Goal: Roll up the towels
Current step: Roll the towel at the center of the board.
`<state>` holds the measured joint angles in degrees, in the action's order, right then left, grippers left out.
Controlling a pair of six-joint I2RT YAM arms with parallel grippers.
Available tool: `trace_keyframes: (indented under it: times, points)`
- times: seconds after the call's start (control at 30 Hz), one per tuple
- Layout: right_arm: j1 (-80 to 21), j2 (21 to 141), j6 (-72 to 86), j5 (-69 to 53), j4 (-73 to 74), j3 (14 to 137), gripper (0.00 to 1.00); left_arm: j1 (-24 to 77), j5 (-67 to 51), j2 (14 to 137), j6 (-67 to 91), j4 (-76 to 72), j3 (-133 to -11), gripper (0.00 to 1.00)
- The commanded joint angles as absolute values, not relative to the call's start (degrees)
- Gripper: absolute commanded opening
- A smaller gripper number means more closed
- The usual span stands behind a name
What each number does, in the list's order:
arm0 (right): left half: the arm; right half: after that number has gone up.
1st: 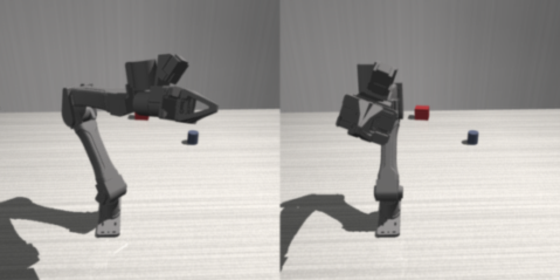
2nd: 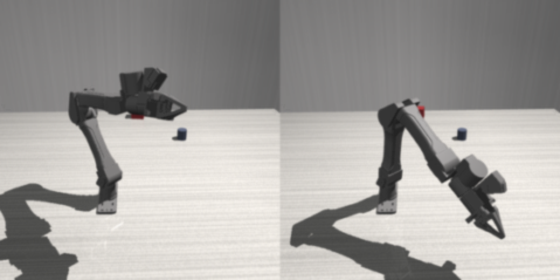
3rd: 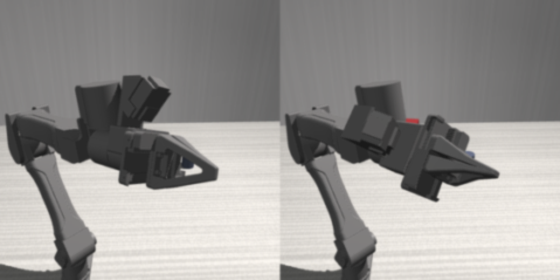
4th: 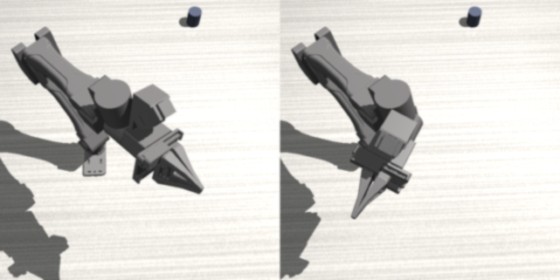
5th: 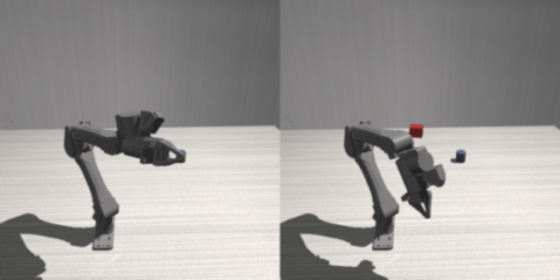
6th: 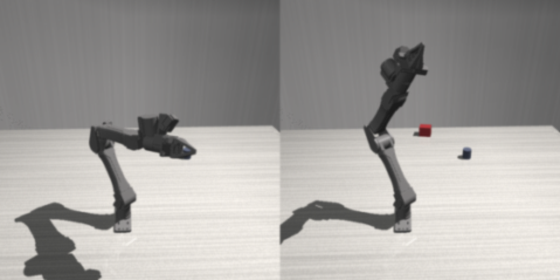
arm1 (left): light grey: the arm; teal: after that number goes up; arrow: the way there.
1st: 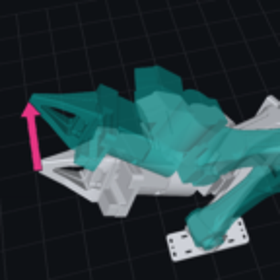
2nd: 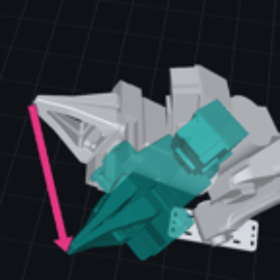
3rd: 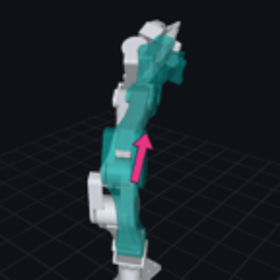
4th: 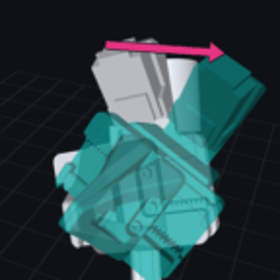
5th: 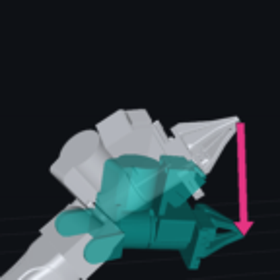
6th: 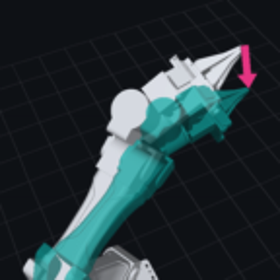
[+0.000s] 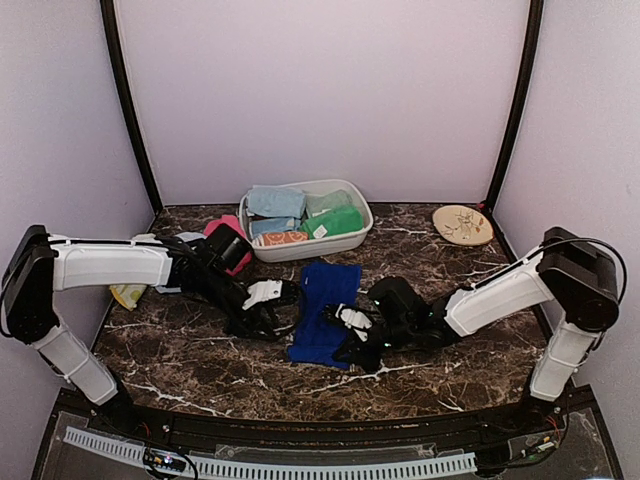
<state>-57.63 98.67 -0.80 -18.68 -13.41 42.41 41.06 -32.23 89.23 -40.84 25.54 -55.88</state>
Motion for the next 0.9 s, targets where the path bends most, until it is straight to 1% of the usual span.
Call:
trace_keyframes:
  times: [0.0,0.13,0.23,0.3,0.5,0.77,0.87]
  points:
    - [-53.9,103.5,8.9,-32.9,-9.6,44.0,0.0,45.6,-29.6,88.3,-45.1,26.0,-56.5,0.38]
    - [-52.3,107.0,10.2,-35.3,-5.8,47.0,0.0,54.5,-23.9,92.2,-46.9,24.6,-57.5,0.37]
    - [-51.5,108.4,11.8,-38.3,-4.3,48.7,0.0,57.8,-18.2,95.5,-47.3,19.4,-57.7,0.32]
    - [-51.1,108.5,12.3,-38.9,-3.4,49.3,0.0,57.9,-16.4,96.0,-47.9,15.9,-57.5,0.3]
    - [-49.5,108.6,13.8,-41.6,-1.7,49.2,0.0,57.9,-11.9,97.3,-51.6,10.0,-56.4,0.33]
    - [-48.1,108.2,14.5,-43.2,0.0,50.1,0.0,57.9,-10.7,98.0,-53.0,10.1,-55.4,0.34]
    - [-48.1,108.6,14.2,-43.5,1.0,50.8,0.0,57.9,-9.0,99.1,-52.9,7.8,-53.5,0.36]
